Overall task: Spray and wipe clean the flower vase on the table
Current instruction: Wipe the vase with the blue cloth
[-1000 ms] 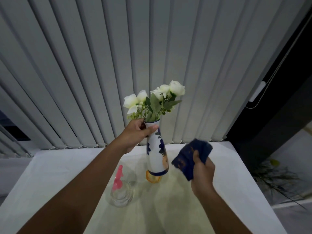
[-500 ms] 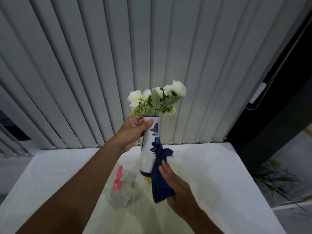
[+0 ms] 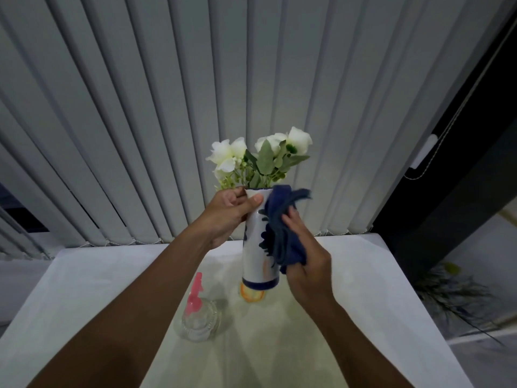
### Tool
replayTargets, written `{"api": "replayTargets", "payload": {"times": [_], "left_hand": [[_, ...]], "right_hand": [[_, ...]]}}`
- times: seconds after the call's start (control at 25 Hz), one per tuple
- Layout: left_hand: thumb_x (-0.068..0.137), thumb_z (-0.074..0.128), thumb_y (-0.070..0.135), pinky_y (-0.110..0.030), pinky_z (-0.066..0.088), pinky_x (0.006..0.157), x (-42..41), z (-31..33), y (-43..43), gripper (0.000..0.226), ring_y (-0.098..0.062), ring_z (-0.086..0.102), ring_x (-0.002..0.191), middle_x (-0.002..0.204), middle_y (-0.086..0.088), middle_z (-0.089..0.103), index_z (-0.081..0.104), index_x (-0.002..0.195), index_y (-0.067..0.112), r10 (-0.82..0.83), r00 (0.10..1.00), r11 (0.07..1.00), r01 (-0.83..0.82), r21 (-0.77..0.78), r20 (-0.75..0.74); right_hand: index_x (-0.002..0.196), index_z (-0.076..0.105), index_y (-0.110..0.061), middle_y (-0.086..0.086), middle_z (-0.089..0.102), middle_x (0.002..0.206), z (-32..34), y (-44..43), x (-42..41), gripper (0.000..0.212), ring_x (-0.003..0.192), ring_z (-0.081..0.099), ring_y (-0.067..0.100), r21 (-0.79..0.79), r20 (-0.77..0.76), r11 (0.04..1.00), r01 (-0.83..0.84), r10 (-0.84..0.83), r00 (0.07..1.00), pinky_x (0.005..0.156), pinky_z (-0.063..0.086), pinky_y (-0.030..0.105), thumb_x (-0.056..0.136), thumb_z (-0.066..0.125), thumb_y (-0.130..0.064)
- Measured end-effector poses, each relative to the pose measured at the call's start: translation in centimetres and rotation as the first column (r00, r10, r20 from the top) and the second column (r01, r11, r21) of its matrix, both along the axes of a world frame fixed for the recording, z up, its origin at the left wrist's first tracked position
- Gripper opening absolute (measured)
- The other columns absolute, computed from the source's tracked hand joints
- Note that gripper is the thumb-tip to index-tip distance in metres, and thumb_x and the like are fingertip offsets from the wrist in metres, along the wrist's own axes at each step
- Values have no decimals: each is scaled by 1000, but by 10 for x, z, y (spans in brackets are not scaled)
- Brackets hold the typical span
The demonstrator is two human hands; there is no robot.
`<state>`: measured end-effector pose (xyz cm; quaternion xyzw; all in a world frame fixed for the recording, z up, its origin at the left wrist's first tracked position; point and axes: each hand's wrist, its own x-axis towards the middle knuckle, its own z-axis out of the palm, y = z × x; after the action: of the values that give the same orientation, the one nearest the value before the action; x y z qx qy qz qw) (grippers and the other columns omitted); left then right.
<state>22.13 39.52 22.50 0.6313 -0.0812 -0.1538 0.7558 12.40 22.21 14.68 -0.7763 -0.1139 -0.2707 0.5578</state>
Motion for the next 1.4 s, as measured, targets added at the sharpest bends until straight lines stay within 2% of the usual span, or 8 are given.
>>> {"api": "replayTargets", "payload": {"times": [0.16,0.36,0.52,0.64,0.8,0.96,1.2,1.4], "left_hand": [[100,63,10,-23,61,69,-3,-1,-13,32,-16,73,76,96,-13,76,62,123,-12,48,999,999,-48,-2,-23],[98,64,6,-29,61,89,3,2,-2,28,-23,72,102,119,-17,74,66,126,2,45,999,999,-45,-29,-13],[94,68,12,-33,61,89,8,1,9,36,-24,74,104,115,-13,78,65,129,2,62,998,998,-61,-21,9],[88,71,19,-30,60,88,8,0,11,37,-20,74,104,113,-8,79,68,123,10,10,1000,999,-8,-52,29],[87,70,21,-25,58,90,2,-7,5,34,-16,73,110,117,-3,78,68,121,17,-91,995,992,94,-86,46],[99,60,17,-24,56,94,-2,-12,-7,29,-15,70,114,123,-4,75,63,128,15,-105,994,991,105,-88,9],[87,66,50,-23,59,82,-10,-7,-21,52,-13,69,110,123,2,73,58,132,24,-29,1000,991,27,133,11],[92,73,36,-21,57,73,0,-7,-15,18,-9,72,92,104,1,77,70,104,22,138,989,961,-145,235,48]], "right_hand": [[143,56,-8,5,44,160,-19,6,-13,50,154,27,30,-433,86,891,-134,188,978,122,30,48,94,61,2],[138,58,-20,-9,40,162,-89,-13,-63,39,154,28,26,-550,-55,784,-288,310,949,122,30,50,100,66,-19],[110,78,-30,-1,76,122,-106,6,-86,46,118,66,30,168,-382,983,-75,135,914,94,52,30,95,59,9],[93,80,-17,12,79,74,-86,15,-75,24,64,72,36,521,-651,776,355,93,753,57,57,39,101,61,-5],[123,66,1,28,74,115,-43,25,-66,29,102,72,49,792,-610,373,483,464,642,85,59,61,107,51,-18],[127,62,1,26,75,115,-17,31,-68,31,101,72,40,806,-567,199,557,529,631,74,58,48,107,50,-18],[128,62,-1,27,71,122,-26,45,-71,31,112,67,48,771,-629,232,593,414,658,100,50,63,106,53,-21],[93,80,-11,14,82,92,-48,45,-77,16,86,78,36,593,-760,554,584,144,634,88,60,58,99,67,-18]]}}
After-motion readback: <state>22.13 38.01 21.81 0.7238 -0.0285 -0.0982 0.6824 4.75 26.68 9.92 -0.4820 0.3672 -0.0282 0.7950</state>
